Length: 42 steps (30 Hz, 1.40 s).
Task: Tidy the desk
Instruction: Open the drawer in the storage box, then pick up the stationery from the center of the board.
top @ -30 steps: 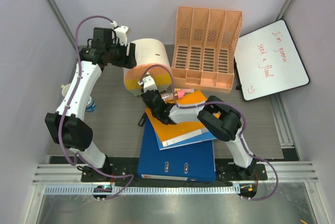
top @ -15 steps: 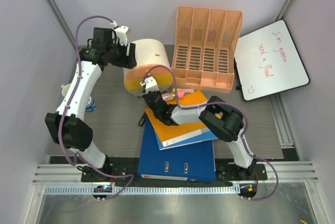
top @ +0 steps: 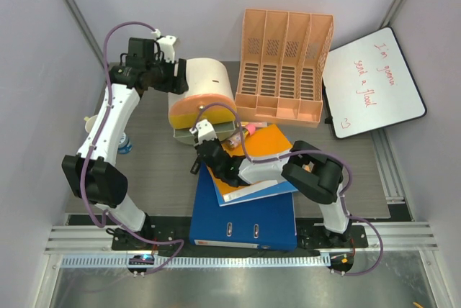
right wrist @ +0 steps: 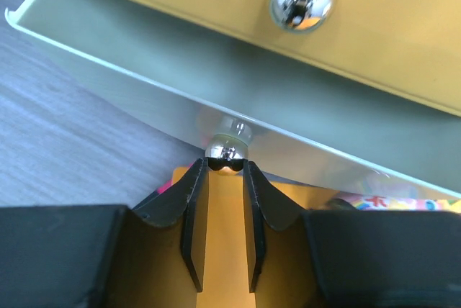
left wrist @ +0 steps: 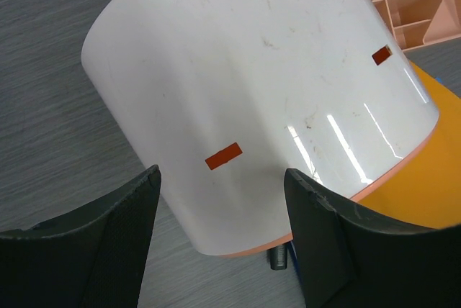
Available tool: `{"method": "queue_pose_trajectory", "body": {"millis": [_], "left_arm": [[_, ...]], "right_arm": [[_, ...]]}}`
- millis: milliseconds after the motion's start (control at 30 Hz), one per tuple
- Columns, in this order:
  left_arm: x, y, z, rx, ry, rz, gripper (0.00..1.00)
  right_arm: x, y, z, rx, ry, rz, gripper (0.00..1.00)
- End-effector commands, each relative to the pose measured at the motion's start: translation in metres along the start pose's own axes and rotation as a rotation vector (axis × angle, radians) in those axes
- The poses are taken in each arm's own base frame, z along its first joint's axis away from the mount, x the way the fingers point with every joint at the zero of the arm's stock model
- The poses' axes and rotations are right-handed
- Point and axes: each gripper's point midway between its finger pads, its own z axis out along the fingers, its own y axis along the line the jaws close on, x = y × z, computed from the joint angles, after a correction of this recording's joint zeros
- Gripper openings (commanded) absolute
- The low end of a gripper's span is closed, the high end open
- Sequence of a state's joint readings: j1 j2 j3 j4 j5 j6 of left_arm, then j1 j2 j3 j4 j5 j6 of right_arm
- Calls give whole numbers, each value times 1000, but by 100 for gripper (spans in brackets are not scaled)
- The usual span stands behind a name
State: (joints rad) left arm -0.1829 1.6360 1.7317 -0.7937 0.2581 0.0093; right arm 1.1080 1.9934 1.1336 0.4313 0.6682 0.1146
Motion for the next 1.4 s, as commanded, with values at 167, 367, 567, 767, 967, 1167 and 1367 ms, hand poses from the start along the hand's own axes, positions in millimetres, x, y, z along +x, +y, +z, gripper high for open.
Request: {"method": "queue_pose_trajectory", "body": {"millis": [167,367,567,767,967,1167,1367], "left_arm": [[-26,-3,-19,0,-79,23,70],[-26,-1,-21,-10,-76,18,70],[-34,-4,-48,-19,-109,45,71],[-42,-30,-98,56,-159,61,71],[-16,-66,-111,225,-97,38,72],[30,-71,-69,291,41,-22,66],[51,-71,-49,295,82,-27,66]], "right_arm": [[-17,7,-39,-29,-37,58,21],[-15,9,-55,-37,-25,46,33],[-59,-3,-67,-9,-82,41,44],[-142,-54,-70,55,-176,136,45],[-152,-87,-52,100,-159,150,45],[-139,-100,-27,107,-120,168,45],[-131,-107,-11,107,-96,179,44]]}}
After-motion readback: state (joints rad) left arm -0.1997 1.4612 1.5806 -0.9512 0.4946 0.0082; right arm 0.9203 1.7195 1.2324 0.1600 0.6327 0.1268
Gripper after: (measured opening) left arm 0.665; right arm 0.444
